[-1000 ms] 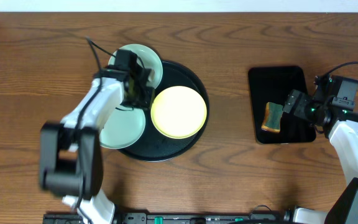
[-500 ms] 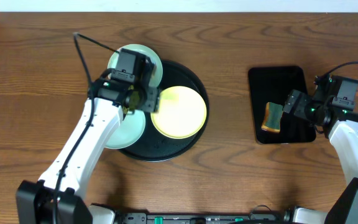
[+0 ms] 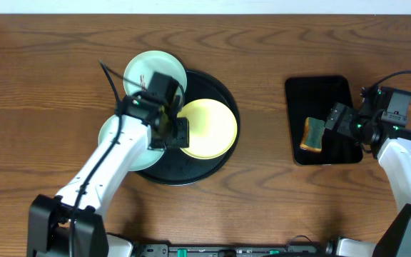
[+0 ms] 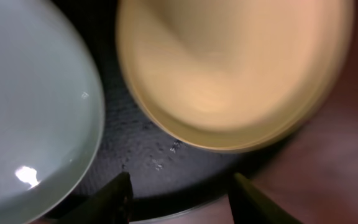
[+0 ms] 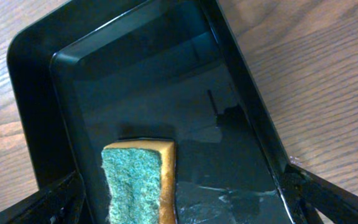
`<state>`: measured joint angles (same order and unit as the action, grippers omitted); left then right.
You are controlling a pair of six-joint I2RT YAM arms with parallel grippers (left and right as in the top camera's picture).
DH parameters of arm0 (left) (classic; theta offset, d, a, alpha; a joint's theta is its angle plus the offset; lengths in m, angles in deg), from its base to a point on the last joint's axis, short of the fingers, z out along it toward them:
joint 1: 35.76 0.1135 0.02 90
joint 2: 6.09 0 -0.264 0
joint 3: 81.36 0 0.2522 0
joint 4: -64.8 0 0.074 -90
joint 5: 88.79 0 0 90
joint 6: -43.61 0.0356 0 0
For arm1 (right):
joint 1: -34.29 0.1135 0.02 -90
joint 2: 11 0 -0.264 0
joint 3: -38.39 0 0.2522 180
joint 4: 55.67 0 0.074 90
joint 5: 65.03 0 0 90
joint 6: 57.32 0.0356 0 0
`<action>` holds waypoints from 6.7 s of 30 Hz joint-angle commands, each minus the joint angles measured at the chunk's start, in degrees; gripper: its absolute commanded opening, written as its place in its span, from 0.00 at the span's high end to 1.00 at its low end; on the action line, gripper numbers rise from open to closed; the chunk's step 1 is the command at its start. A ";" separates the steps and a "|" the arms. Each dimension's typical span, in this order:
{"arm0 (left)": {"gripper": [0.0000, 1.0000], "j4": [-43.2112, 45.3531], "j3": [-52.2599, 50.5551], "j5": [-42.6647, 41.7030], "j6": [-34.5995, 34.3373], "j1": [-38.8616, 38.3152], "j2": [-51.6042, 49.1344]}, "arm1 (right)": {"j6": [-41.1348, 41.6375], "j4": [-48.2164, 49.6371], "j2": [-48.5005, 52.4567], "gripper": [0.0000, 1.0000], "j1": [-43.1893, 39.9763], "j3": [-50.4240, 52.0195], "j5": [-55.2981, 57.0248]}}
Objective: Clean dirty plates on tray and stack at the side
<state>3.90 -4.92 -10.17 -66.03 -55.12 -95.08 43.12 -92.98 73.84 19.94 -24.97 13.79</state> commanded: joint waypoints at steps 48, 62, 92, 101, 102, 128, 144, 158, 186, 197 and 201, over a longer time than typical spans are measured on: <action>0.93 32.17 -15.82 6.73 -20.59 -3.69 -10.29 | 0.20 -0.09 -0.83 0.01 -0.35 -0.85 -0.70; 0.93 26.18 -15.15 16.17 -14.88 -3.69 4.28 | 0.20 -0.09 -0.83 0.01 -0.35 -0.85 -0.70; 0.28 4.24 5.14 16.92 -1.18 1.60 13.44 | 0.20 -0.09 -0.83 0.01 -0.35 -0.85 -0.70; 0.24 0.68 9.75 13.79 -2.29 17.25 14.73 | 0.33 0.66 -0.83 0.01 -0.33 -0.85 -1.14; 0.23 0.66 9.75 12.79 -2.29 18.95 14.73 | 1.38 1.36 -0.83 0.01 -0.28 -0.85 -2.58; 0.15 -0.81 9.73 10.51 -2.25 24.96 14.73 | -30.14 -16.00 12.98 0.01 46.45 -35.01 2.64; 0.14 -0.83 9.73 10.51 -2.25 24.96 14.73 | -33.24 -6.32 35.54 0.45 47.28 -34.99 4.68; 0.14 -0.81 9.73 10.49 -2.23 24.96 14.73 | -33.20 -3.67 39.80 0.97 47.58 -35.01 1.14; 0.14 -0.81 9.73 10.49 -2.25 24.96 14.73 | -33.66 -1.20 12.85 0.99 61.57 -35.01 56.17; 0.14 -0.81 9.73 10.49 -2.25 24.96 14.73 | -33.20 1.31 14.71 0.99 66.42 -34.99 63.89; 0.14 -0.81 9.73 10.51 -2.23 24.96 14.73 | -33.18 1.75 14.71 0.99 66.42 -34.99 63.87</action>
<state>3.25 3.80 0.04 -68.02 -30.51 -81.18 9.63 -91.82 87.96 86.39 -59.97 75.27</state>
